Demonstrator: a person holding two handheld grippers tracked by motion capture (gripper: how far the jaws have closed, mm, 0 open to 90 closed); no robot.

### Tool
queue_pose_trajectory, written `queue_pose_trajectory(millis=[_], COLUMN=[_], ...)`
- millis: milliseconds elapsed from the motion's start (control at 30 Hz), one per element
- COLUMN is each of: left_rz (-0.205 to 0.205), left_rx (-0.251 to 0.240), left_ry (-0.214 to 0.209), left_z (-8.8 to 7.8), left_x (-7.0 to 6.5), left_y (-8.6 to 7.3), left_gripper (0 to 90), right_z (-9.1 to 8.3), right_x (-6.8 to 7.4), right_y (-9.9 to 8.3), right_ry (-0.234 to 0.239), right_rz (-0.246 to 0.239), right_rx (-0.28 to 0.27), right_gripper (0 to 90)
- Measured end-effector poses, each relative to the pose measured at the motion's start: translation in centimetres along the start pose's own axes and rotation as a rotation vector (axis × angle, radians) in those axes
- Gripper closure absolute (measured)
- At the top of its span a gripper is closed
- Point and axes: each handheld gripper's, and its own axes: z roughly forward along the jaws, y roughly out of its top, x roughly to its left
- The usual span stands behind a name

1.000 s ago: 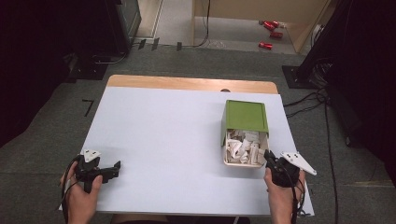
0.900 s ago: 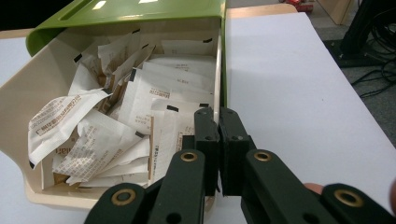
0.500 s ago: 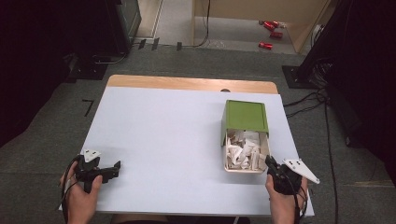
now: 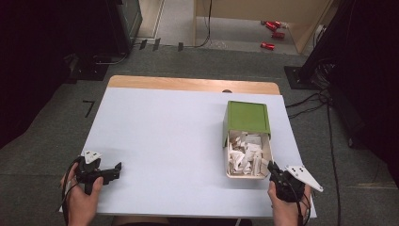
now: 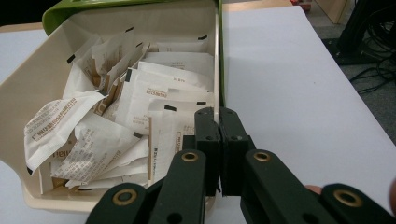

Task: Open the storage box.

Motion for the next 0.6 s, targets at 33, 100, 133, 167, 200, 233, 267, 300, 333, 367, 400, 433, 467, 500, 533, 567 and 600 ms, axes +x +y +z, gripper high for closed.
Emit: queue_pose_trajectory(millis=[33, 100, 133, 167, 200, 233, 267, 300, 333, 367, 400, 433, 467, 500, 533, 567, 600], left_rz=[0.0, 0.0, 0.0, 0.0, 0.0, 0.0, 0.0, 0.0, -0.001, 0.0, 0.0, 0.0, 0.0, 0.0, 0.0, 0.0, 0.0], left_rx=[0.0, 0.001, 0.0, 0.0, 0.0, 0.0, 0.0, -0.001, -0.001, -0.001, -0.002, -0.002, -0.002, -0.002, -0.002, -0.002, -0.001], left_ry=[0.0, 0.0, 0.0, 0.0, 0.0, 0.0, 0.0, 0.0, 0.0, 0.0, 0.0, 0.0, 0.0, 0.0, 0.0, 0.0, 0.0], left_z=[0.0, 0.0, 0.0, 0.0, 0.0, 0.0, 0.0, 0.0, 0.0, 0.0, 0.0, 0.0, 0.0, 0.0, 0.0, 0.0, 0.0], left_x=[0.0, 0.0, 0.0, 0.0, 0.0, 0.0, 0.0, 0.0, 0.0, 0.0, 0.0, 0.0, 0.0, 0.0, 0.0, 0.0, 0.0], left_y=[0.0, 0.0, 0.0, 0.0, 0.0, 0.0, 0.0, 0.0, 0.0, 0.0, 0.0, 0.0, 0.0, 0.0, 0.0, 0.0, 0.0], left_gripper=[0.0, 0.0, 0.0, 0.0, 0.0, 0.0, 0.0, 0.0, 0.0, 0.0, 0.0, 0.0, 0.0, 0.0, 0.0, 0.0, 0.0], right_z=[0.0, -0.1, 0.0, 0.0, 0.0, 0.0, 0.0, 0.0, 0.0, -0.1, -0.2, -0.2, -0.4, -0.5, -0.5, -0.5, -0.6], right_x=[0.0, 0.1, 0.2, 0.2, 0.2, 0.2, 0.1, 0.1, 0.0, 0.0, -0.2, -0.2, -0.4, -0.4, -0.4, -0.4, -0.4], right_y=[0.0, -0.1, -0.1, -0.1, -0.1, -0.1, -0.1, -0.2, -0.1, 0.0, 0.3, 0.3, 0.5, 0.6, 0.8, 0.9, 1.0], right_ry=[-0.002, -0.007, -0.01, -0.011, -0.01, -0.01, -0.008, 0.0, 0.003, 0.002, 0.004, 0.004, 0.009, 0.01, 0.014, 0.019, 0.02], right_rz=[-0.001, 0.001, -0.004, -0.006, -0.009, -0.009, -0.005, 0.004, 0.007, 0.004, 0.01, 0.01, 0.003, 0.003, 0.003, 0.006, 0.007], right_rx=[-0.001, -0.002, -0.004, -0.004, -0.007, -0.007, -0.008, -0.013, -0.024, -0.028, -0.041, -0.041, -0.049, -0.046, -0.044, -0.044, -0.044], right_gripper=[90.0, 89.9, 89.9, 89.8, 89.4, 89.4, 88.7, 85.6, 80.6, 76.6, 69.7, 69.7, 62.8, 59.9, 58.0, 56.3, 54.3])
